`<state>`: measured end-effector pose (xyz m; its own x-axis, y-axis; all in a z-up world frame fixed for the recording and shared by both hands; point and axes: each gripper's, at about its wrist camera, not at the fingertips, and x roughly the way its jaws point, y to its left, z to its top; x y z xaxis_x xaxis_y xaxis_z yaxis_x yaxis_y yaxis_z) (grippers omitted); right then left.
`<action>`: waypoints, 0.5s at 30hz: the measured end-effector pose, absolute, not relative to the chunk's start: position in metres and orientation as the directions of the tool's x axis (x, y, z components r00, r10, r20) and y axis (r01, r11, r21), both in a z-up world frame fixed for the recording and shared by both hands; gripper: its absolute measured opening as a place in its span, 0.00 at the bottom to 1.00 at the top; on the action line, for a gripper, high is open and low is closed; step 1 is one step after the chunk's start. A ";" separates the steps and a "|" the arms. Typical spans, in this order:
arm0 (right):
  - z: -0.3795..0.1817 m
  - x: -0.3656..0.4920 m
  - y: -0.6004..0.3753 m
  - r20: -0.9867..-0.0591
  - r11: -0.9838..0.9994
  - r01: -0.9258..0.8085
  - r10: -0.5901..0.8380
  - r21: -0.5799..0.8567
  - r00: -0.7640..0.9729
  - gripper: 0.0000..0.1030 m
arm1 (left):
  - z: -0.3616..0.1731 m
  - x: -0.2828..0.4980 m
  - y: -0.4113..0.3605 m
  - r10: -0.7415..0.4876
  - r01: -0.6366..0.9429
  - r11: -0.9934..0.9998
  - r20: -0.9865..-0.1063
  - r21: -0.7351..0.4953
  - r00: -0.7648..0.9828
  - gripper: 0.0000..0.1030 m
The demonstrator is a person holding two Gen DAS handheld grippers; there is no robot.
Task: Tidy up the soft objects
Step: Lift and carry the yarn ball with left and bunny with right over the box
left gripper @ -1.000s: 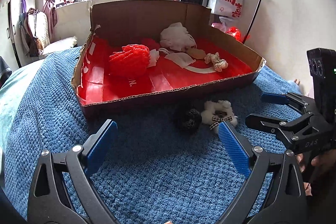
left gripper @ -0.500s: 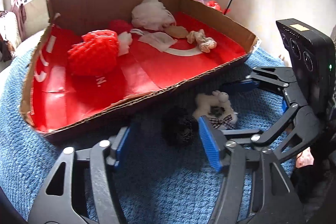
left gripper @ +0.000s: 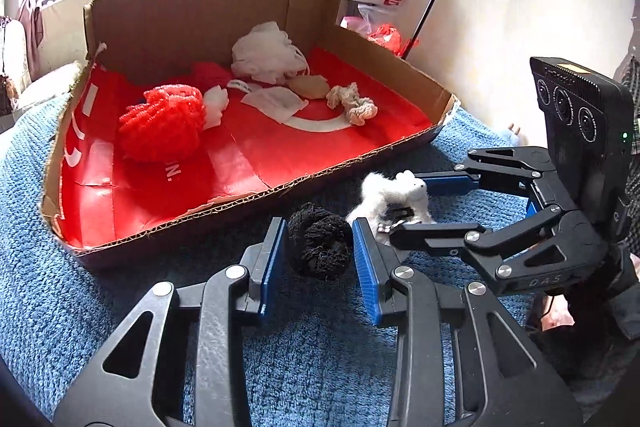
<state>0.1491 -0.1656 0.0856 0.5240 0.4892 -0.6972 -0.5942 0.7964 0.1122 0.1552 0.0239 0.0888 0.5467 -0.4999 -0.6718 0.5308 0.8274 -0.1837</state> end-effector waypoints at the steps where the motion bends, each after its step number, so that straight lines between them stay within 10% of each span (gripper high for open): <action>1: 0.087 0.148 -0.167 -0.693 0.801 -0.588 0.488 0.113 0.531 0.46 | 0.091 0.154 0.023 -0.493 0.525 0.833 -0.669 -0.176 0.557 0.31; 15: 0.093 0.141 -0.180 -0.669 0.822 -0.550 0.493 0.148 0.556 0.46 | 0.102 0.142 0.023 -0.466 0.511 0.848 -0.652 -0.138 0.597 0.31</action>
